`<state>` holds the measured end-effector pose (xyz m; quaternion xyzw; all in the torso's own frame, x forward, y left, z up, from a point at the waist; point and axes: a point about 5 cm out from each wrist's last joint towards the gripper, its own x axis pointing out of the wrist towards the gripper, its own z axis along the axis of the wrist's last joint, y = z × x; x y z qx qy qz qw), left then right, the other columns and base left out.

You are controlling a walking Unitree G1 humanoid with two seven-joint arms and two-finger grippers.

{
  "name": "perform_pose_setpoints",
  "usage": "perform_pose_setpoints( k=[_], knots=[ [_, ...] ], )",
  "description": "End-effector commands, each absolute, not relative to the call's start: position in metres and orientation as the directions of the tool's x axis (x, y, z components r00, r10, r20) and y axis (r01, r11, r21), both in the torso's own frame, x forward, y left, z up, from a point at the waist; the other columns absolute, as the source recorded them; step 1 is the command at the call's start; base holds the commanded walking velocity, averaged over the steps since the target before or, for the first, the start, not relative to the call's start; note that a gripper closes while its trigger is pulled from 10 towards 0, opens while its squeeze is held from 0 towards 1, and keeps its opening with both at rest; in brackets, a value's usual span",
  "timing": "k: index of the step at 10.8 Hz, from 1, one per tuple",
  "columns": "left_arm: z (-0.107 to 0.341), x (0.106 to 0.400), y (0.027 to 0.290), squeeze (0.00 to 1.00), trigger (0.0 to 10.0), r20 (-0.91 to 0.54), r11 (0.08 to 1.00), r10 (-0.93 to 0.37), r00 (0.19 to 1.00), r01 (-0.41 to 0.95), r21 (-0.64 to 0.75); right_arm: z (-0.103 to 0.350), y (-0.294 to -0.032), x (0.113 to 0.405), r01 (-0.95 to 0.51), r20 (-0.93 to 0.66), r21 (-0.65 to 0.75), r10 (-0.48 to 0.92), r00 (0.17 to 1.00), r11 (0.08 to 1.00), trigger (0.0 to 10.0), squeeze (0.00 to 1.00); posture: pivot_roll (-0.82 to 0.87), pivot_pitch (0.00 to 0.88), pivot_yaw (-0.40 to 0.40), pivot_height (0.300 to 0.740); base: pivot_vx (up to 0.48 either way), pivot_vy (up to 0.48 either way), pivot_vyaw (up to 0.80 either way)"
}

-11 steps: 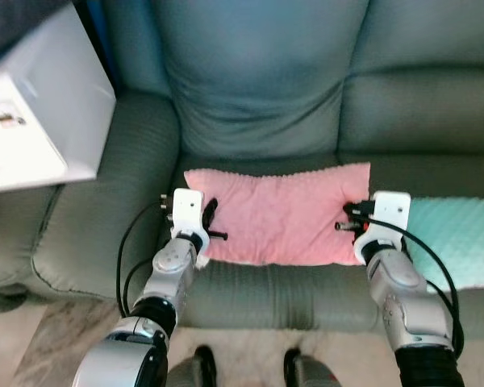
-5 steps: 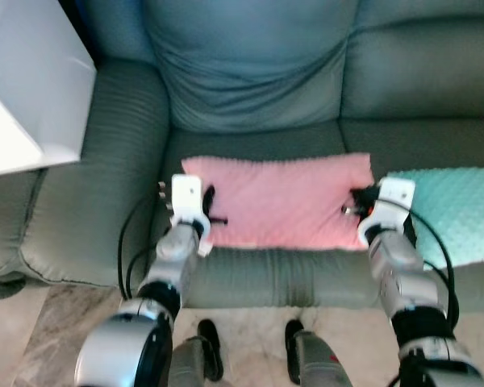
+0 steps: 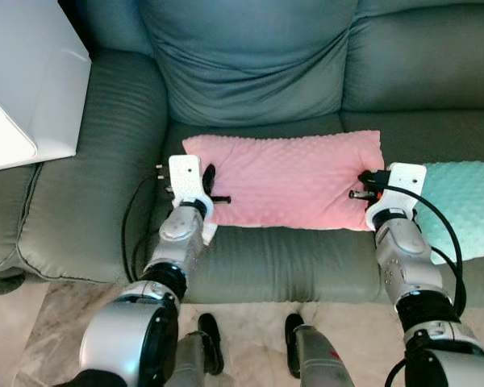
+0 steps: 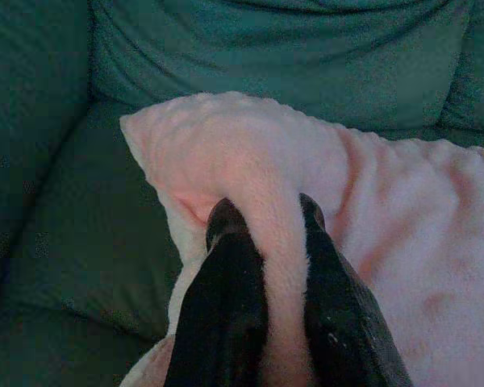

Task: Move the pillow to the sofa

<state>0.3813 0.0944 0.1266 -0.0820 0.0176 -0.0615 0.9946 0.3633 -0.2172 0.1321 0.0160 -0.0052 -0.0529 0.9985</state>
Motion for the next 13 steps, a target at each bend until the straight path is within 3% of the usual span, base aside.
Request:
perform_pose_setpoints(
  k=[1, 3, 7, 8, 9, 10, 13],
  knots=[
    [0.118, 0.378, 0.098, 0.00, 10.0, -0.056, 0.983, -0.102, 0.993, 0.092, -0.157, 0.127, -0.223, 0.361, 0.125, 0.000, 0.036, -0.125, 0.992, 0.992, 10.0, 0.00, -0.21, 0.413, 0.097, 0.740, 0.000, 0.000, 0.00],
    [0.116, 0.378, 0.099, 0.00, 10.0, -0.061, 0.983, -0.079, 0.995, 0.067, -0.171, 0.130, -0.225, 0.363, 0.118, 0.014, 0.029, -0.119, 0.993, 0.993, 10.0, 0.00, -0.22, 0.417, 0.095, 0.740, 0.000, 0.000, 0.00],
    [0.113, 0.377, 0.115, 0.00, 10.0, -0.080, 0.997, 0.038, 0.996, -0.043, -0.063, 0.125, -0.218, 0.365, 0.085, 0.011, 0.050, -0.086, 0.996, 0.995, 10.0, 0.00, -0.21, 0.425, 0.098, 0.740, 0.000, 0.000, 0.00],
    [0.111, 0.376, 0.116, 0.00, 10.0, -0.091, 0.996, 0.045, 0.995, -0.051, -0.072, 0.122, -0.216, 0.364, 0.078, 0.007, 0.061, -0.079, 0.997, 0.995, 10.0, 0.54, -0.21, 0.426, 0.097, 0.740, 0.000, 0.000, 0.00],
    [0.107, 0.375, 0.117, 0.00, 10.0, -0.101, 0.995, 0.049, 0.994, -0.057, -0.079, 0.117, -0.212, 0.362, 0.070, -0.003, 0.059, -0.069, 0.998, 0.996, 10.0, 0.95, -0.21, 0.427, 0.096, 0.740, 0.000, 0.000, 0.00],
    [0.106, 0.374, 0.118, 1.00, 10.0, -0.103, 0.993, 0.054, 0.993, -0.064, -0.095, 0.114, -0.209, 0.361, 0.063, -0.007, 0.063, -0.063, 0.998, 0.996, 10.0, 1.00, -0.21, 0.428, 0.097, 0.740, 0.000, 0.000, 0.00],
    [0.104, 0.373, 0.119, 1.00, 10.0, -0.106, 0.993, 0.051, 0.993, -0.062, -0.102, 0.110, -0.207, 0.360, 0.057, -0.007, 0.060, -0.057, 0.998, 0.997, 10.0, 1.00, -0.21, 0.430, 0.099, 0.740, 0.000, 0.000, 0.00]
  ],
)
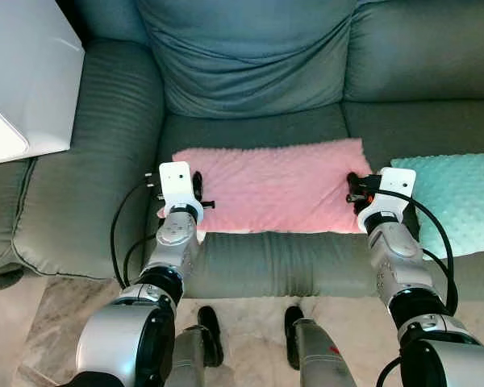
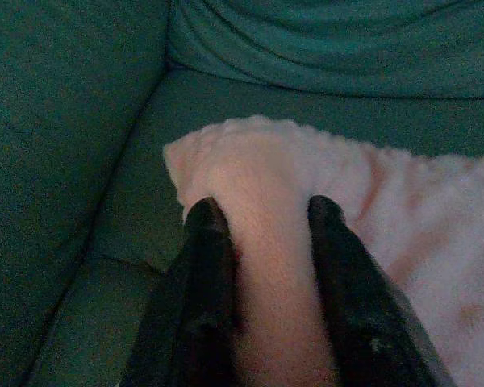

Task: Move the pillow to the sofa

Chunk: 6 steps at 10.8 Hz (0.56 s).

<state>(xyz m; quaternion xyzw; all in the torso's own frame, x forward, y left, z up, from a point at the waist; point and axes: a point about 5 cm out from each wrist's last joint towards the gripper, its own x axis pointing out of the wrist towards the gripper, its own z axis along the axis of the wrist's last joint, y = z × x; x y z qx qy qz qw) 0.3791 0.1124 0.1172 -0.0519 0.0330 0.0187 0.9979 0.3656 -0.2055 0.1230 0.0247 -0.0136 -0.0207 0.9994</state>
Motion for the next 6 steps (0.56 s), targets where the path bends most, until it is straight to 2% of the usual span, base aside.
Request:
perform_pose_setpoints(
  k=[1, 6],
  knots=[
    [0.1040, 0.3731, 0.1189, 1.00, 10.0, -0.107, 0.993, 0.052, 0.993, -0.063, -0.099, 0.1114, -0.2066, 0.3600, 0.057, -0.003, 0.057, -0.056, 0.998, 0.997, 10.0, 1.00, -0.21, 0.431, 0.098, 0.740, 0.000, 0.000, 0.00],
    [0.0985, 0.3699, 0.1151, 1.00, 10.0, -0.121, 0.993, 0.038, 0.992, -0.051, -0.107, 0.1146, -0.2085, 0.3605, 0.059, 0.015, 0.050, -0.060, 0.998, 0.997, 10.0, 1.00, -0.20, 0.432, 0.095, 0.740, 0.000, 0.000, 0.00]
  ],
)
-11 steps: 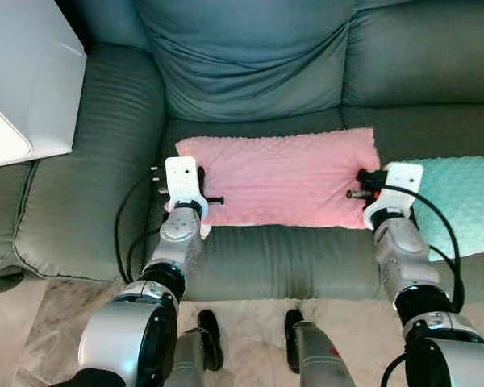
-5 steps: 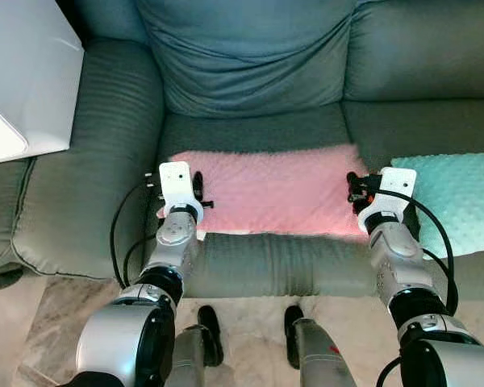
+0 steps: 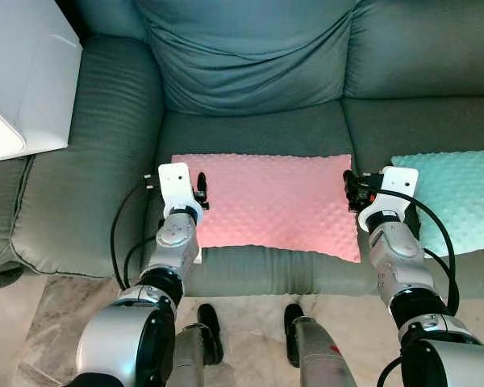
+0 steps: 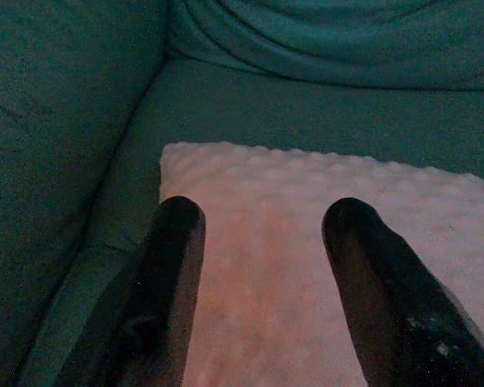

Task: Move the pillow to the sofa

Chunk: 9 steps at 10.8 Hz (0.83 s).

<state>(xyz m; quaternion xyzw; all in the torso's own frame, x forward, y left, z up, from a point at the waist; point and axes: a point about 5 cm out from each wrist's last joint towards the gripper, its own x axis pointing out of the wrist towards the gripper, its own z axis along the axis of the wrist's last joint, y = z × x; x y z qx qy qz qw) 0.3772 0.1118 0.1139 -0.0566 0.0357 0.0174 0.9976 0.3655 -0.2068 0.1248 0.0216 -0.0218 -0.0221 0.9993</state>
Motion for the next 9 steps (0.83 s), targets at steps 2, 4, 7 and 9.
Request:
perform_pose_setpoints(
  k=[2, 4, 7, 9],
  knots=[
    [0.101, 0.371, 0.118, 1.00, 10.0, -0.101, 0.993, 0.021, 0.995, -0.032, -0.110, 0.115, -0.208, 0.359, 0.054, 0.027, 0.057, -0.055, 0.998, 0.997, 10.0, 1.00, -0.19, 0.423, 0.098, 0.740, 0.000, 0.000, 0.00],
    [0.102, 0.371, 0.131, 1.00, 10.0, -0.082, 0.996, -0.018, 0.996, 0.011, -0.083, 0.115, -0.204, 0.355, 0.046, 0.036, 0.081, -0.049, 0.998, 0.996, 10.0, 1.00, -0.18, 0.389, 0.105, 0.740, 0.000, 0.000, 0.00],
    [0.096, 0.367, 0.160, 1.00, 10.0, -0.090, 0.997, -0.030, 0.995, 0.024, -0.069, 0.113, -0.197, 0.347, 0.031, 0.034, 0.133, -0.036, 0.999, 0.991, 10.0, 1.00, -0.16, 0.299, 0.108, 0.740, 0.000, 0.000, 0.00],
    [0.088, 0.359, 0.174, 1.00, 10.0, -0.093, 0.997, -0.048, 0.994, 0.042, -0.071, 0.122, -0.189, 0.342, 0.012, 0.062, 0.152, -0.022, 0.998, 0.988, 10.0, 1.00, -0.16, 0.248, 0.104, 0.740, 0.000, 0.000, 0.00]
  ],
)
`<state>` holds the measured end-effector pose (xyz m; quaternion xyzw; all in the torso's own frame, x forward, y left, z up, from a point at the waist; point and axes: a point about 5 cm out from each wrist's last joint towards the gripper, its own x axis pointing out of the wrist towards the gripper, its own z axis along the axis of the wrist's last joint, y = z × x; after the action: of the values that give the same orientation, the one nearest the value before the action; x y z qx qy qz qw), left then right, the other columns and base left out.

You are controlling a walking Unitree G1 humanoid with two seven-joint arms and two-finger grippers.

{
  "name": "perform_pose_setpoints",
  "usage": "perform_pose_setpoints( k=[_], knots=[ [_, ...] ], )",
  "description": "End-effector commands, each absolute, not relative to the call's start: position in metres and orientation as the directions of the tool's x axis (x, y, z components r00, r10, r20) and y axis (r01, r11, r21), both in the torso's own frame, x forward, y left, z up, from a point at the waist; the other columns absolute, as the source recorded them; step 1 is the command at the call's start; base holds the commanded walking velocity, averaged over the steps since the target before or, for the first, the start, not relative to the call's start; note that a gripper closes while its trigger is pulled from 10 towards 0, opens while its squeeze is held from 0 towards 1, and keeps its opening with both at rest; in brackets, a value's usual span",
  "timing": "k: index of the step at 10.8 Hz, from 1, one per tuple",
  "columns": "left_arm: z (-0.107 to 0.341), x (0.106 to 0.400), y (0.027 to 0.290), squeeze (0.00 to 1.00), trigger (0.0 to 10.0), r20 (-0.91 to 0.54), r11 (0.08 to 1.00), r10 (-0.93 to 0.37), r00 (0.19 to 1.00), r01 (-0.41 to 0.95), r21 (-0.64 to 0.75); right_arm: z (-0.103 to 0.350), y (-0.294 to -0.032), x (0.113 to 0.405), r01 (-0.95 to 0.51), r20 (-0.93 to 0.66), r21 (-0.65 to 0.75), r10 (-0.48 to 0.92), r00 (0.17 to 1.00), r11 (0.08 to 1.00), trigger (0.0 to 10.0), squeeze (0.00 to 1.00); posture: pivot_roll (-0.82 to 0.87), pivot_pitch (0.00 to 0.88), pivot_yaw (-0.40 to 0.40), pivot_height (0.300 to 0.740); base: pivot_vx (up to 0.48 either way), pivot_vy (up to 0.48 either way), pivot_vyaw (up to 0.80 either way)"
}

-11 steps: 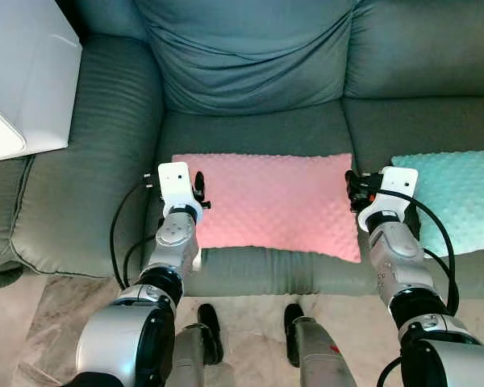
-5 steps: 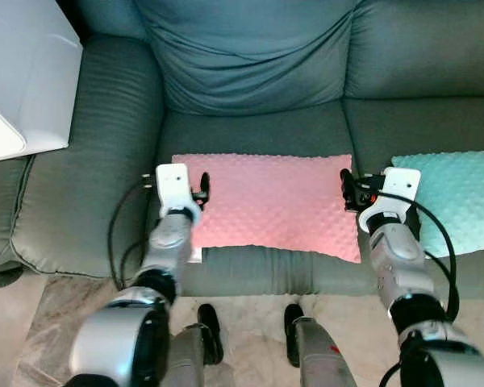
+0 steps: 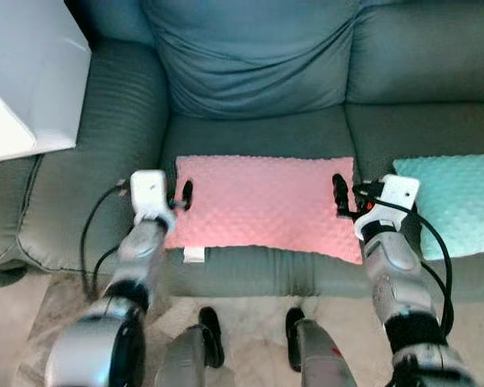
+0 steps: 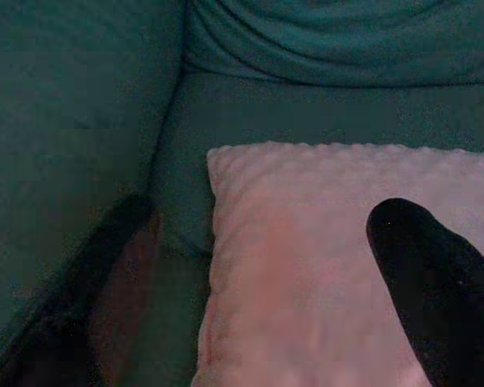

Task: Move the pillow to the sofa

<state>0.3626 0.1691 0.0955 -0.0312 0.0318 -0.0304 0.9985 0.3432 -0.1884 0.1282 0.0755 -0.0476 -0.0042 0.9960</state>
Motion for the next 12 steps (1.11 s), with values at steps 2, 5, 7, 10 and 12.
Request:
perform_pose_setpoints(
  k=[2, 5, 7, 10, 12],
  knots=[
    [0.071, 0.346, 0.187, 1.00, 10.0, -0.154, 0.998, -0.060, 0.986, 0.057, -0.028, 0.125, -0.170, 0.331, -0.042, 0.080, 0.184, 0.027, 0.996, 0.982, 10.0, 1.00, -0.16, 0.176, 0.098, 0.740, 0.000, 0.000, 0.00],
    [0.061, 0.320, 0.200, 1.00, 10.0, -0.080, 0.999, -0.036, 0.996, 0.033, -0.039, 0.115, -0.164, 0.314, -0.068, 0.049, 0.177, 0.061, 0.997, 0.982, 10.0, 1.00, -0.12, 0.051, 0.077, 0.740, 0.000, 0.000, 0.00],
    [0.058, 0.306, 0.208, 1.00, 10.0, -0.068, 0.999, -0.010, 0.998, 0.007, -0.051, 0.112, -0.164, 0.308, -0.088, 0.037, 0.134, 0.084, 0.996, 0.987, 10.0, 1.00, -0.10, 0.000, 0.067, 0.740, 0.000, 0.000, 0.00],
    [0.056, 0.305, 0.203, 1.00, 10.0, -0.102, 0.997, -0.037, 0.994, 0.030, -0.072, 0.117, -0.160, 0.317, -0.109, 0.050, 0.114, 0.104, 0.993, 0.987, 10.0, 1.00, -0.10, 0.000, 0.059, 0.740, 0.000, 0.000, 0.00],
    [0.057, 0.300, 0.192, 1.00, 10.0, -0.113, 0.997, -0.066, 0.991, 0.059, -0.057, 0.116, -0.167, 0.307, -0.096, 0.045, 0.110, 0.092, 0.995, 0.989, 10.0, 1.00, -0.11, 0.000, 0.057, 0.740, 0.000, 0.000, 0.00]
  ],
)
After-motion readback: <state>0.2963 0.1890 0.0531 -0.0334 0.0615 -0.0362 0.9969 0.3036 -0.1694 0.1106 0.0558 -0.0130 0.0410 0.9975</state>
